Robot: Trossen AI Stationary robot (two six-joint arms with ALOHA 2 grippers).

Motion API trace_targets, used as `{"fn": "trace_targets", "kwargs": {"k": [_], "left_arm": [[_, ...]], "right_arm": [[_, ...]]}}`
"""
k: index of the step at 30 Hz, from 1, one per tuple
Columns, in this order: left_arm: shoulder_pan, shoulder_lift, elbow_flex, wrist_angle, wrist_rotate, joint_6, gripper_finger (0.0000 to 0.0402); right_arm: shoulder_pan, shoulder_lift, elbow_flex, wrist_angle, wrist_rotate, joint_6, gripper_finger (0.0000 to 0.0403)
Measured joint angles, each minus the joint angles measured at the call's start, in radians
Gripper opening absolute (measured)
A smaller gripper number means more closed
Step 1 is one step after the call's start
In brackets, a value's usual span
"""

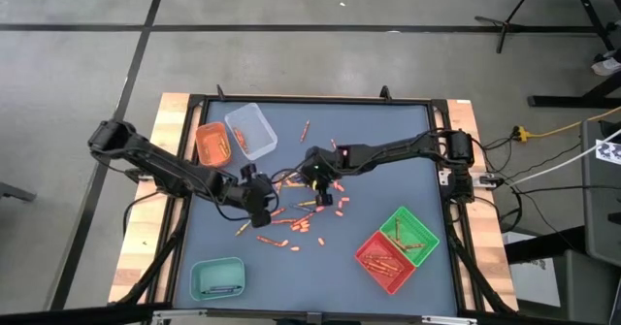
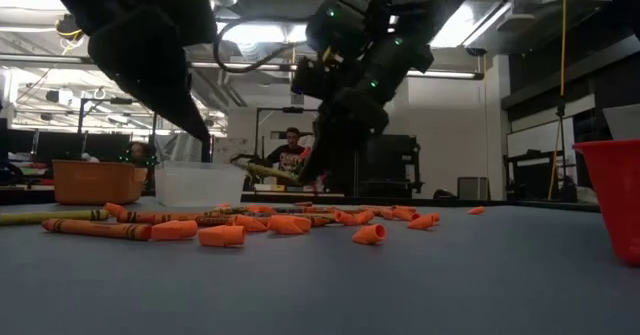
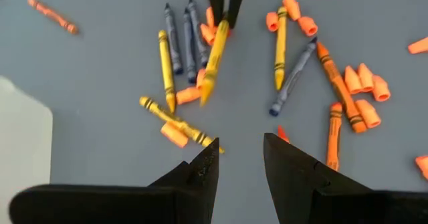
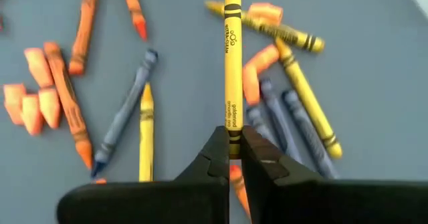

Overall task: Sort crayons
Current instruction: Put the yellow crayon into the orange bin

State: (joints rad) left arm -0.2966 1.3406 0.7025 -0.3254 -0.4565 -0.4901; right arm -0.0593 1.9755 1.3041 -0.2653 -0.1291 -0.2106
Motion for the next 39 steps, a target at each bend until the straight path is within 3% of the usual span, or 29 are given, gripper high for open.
{"fn": "trace_targets", "kwargs": {"k": [6, 14, 26, 33, 39], "left_arm": [[0.001, 0.002, 0.0, 0.089, -0.017, 0.06, 0.0101], [-0.001, 0.002, 0.0, 0.112, -0.019, 0.023, 0.0101], [-0.008, -0.041, 0.0, -0.016, -0.005, -0.105, 0.0101], [-0.007, -0.051, 0.0, 0.119, -0.036, 0.049, 0.0101], [0.009, -0.051, 0.0, 0.165, -0.071, 0.149, 0.0101]], "right_arm": [[0.001, -0.002, 0.011, 0.064, -0.021, 0.039, 0.0014], [0.0, -0.002, 0.011, 0.175, -0.021, 0.137, 0.0015], [0.0, -0.003, 0.011, 0.213, -0.021, 0.18, 0.0016], [0.0, -0.004, 0.011, 0.209, -0.024, 0.18, 0.0016], [0.0, -0.004, 0.011, 0.201, -0.116, 0.181, 0.0016]]}}
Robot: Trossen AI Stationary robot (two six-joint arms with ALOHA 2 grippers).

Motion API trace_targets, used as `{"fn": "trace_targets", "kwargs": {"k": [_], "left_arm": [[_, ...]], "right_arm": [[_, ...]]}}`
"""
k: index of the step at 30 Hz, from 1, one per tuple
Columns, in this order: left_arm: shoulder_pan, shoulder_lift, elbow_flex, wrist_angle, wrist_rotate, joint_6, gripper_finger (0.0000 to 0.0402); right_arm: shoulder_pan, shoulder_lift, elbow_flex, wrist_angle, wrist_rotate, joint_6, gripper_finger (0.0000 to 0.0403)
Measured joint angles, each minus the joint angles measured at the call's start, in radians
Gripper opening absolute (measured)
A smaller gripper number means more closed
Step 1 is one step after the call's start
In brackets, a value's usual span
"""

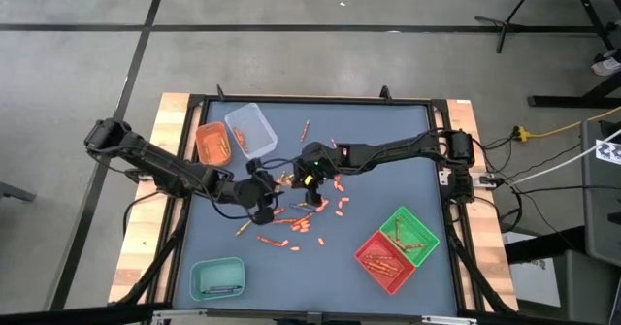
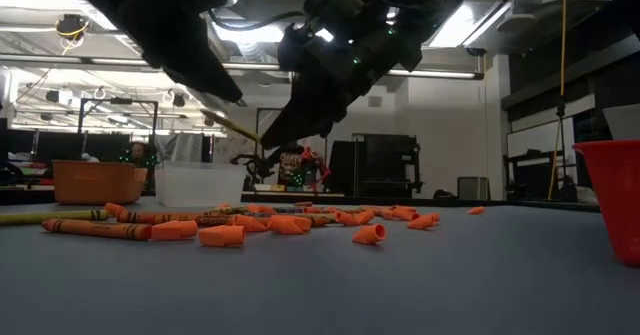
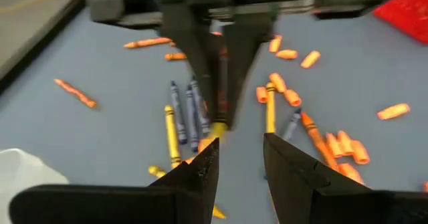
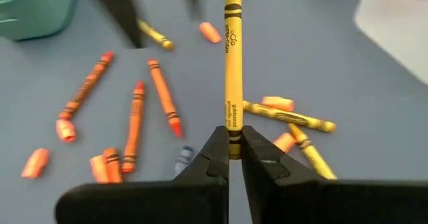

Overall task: Sort crayons
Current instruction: Put the yellow crayon into the orange bin

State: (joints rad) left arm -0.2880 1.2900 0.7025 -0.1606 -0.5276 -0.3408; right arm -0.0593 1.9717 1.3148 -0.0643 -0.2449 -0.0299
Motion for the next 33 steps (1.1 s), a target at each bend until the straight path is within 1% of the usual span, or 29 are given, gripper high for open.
{"fn": "trace_targets", "kwargs": {"k": [4, 13, 21, 26, 33], "left_arm": [[0.02, 0.0, 0.0, -0.014, -0.001, 0.019, 0.0101], [0.037, 0.0, 0.0, -0.053, 0.121, 0.01, 0.0101], [0.038, 0.0, 0.0, -0.067, 0.121, 0.01, 0.0101], [0.037, 0.0, 0.0, -0.067, 0.12, 0.01, 0.0101], [0.037, 0.0, 0.0, -0.076, 0.127, 0.008, 0.0101]], "right_arm": [[0.0, 0.0, 0.0, 0.002, -0.075, 0.0, 0.0016], [0.0, 0.0, 0.0, 0.009, -0.09, -0.004, 0.0016], [0.001, 0.0, 0.0, 0.011, -0.09, -0.02, 0.0016], [0.0, -0.001, 0.0, 0.012, -0.14, -0.031, 0.0016], [0.0, -0.002, 0.001, 0.012, -0.142, -0.031, 0.0016]]}}
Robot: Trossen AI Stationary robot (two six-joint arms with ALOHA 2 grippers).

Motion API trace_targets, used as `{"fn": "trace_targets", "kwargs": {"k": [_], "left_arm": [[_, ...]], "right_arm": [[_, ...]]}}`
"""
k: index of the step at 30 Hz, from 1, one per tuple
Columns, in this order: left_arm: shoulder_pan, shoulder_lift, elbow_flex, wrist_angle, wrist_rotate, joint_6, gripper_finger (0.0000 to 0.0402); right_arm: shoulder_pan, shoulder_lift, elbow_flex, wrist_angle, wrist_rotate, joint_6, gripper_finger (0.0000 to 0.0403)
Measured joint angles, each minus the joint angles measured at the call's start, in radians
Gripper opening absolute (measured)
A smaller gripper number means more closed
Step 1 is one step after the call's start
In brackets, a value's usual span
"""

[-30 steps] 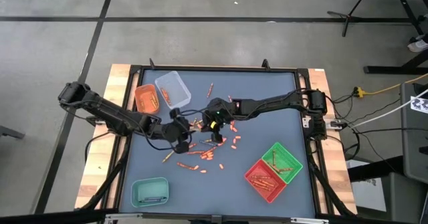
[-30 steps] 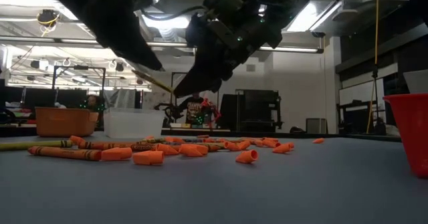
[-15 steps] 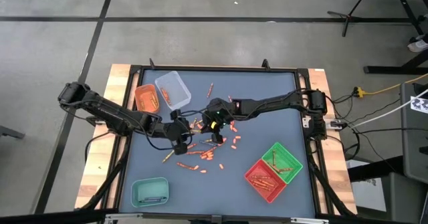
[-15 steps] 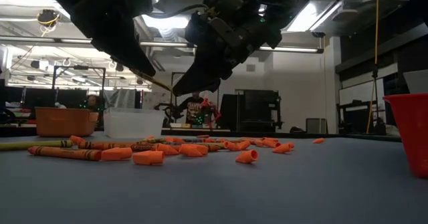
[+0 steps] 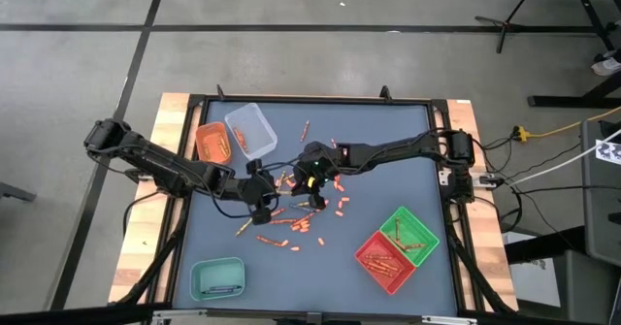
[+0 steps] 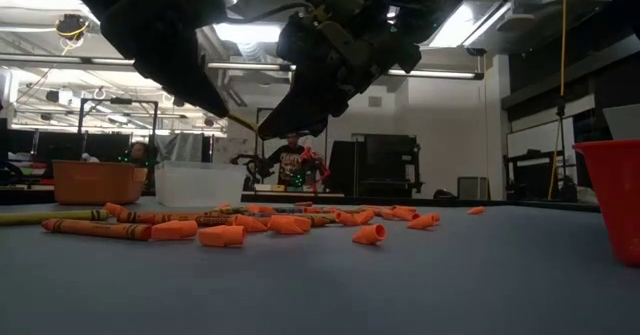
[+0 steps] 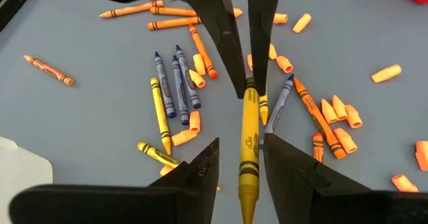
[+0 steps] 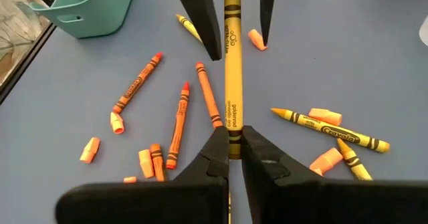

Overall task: Sort crayons
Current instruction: Put the yellow crayon into the orange bin

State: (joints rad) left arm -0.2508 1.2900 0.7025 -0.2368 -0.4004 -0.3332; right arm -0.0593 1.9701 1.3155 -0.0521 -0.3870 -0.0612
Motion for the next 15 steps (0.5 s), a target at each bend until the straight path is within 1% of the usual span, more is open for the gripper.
{"fn": "trace_targets", "kwargs": {"k": [4, 12, 15], "left_arm": [[0.0, 0.0, 0.0, -0.009, 0.0, 0.0, 0.0089], [0.0, 0.0, 0.0, -0.009, 0.002, 0.001, 0.0031], [0.0, 0.0, 0.0, -0.009, 0.004, 0.004, 0.0015]], "right_arm": [[0.0, 0.0, 0.0, 0.0, 0.0, 0.0, 0.0016], [0.0, 0.0, 0.0, 0.0, 0.001, 0.0, 0.0016], [0.0, 0.0, 0.0, 0.0, 0.001, -0.003, 0.0018]]}}
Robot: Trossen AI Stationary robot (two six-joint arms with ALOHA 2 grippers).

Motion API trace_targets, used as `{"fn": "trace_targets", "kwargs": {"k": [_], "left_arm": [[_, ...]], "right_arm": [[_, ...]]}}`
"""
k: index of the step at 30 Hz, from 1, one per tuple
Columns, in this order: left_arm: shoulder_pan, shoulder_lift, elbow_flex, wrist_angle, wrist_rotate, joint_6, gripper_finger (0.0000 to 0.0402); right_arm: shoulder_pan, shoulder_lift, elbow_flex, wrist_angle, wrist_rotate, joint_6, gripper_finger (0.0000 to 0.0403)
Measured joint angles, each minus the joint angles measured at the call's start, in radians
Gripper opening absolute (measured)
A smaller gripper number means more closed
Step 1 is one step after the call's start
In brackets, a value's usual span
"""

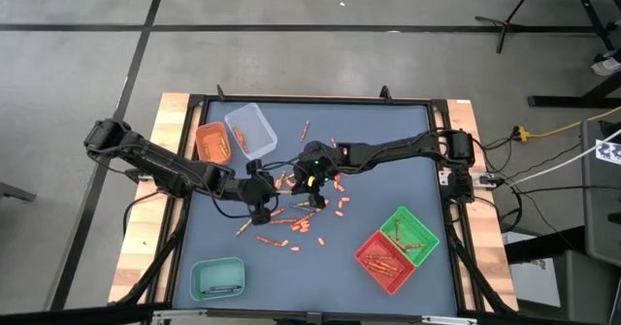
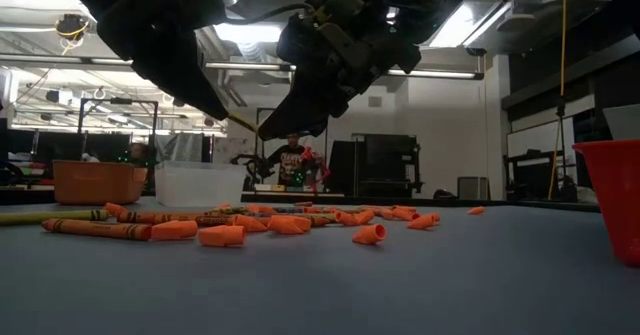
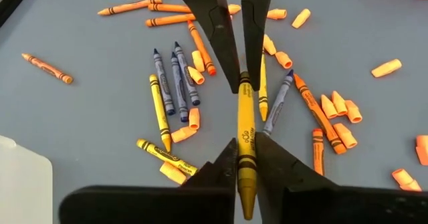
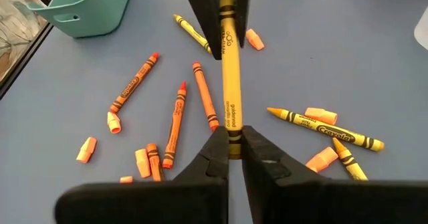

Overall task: Sort crayons
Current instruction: Put the yellow crayon into the orange bin

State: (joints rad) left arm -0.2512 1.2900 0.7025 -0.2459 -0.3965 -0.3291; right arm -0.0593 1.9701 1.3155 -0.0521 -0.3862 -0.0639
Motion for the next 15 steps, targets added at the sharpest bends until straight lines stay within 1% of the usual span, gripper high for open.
{"fn": "trace_targets", "kwargs": {"k": [5, 8, 12, 15], "left_arm": [[0.0, 0.0, 0.0, -0.001, 0.0, 0.0, 0.0007], [0.0, 0.0, 0.0, 0.0, -0.001, 0.0, 0.001], [0.0, 0.0, 0.0, -0.001, -0.003, -0.001, 0.0012], [0.0, 0.0, 0.0, -0.012, -0.003, -0.001, 0.0013]], "right_arm": [[0.0, 0.0, 0.0, -0.001, 0.019, 0.006, 0.003], [0.0, 0.0, 0.0, -0.001, 0.022, 0.008, 0.0046], [0.0, 0.0, 0.0, -0.001, 0.032, 0.01, 0.0088], [0.001, 0.0, 0.0, -0.011, 0.078, 0.011, 0.012]]}}
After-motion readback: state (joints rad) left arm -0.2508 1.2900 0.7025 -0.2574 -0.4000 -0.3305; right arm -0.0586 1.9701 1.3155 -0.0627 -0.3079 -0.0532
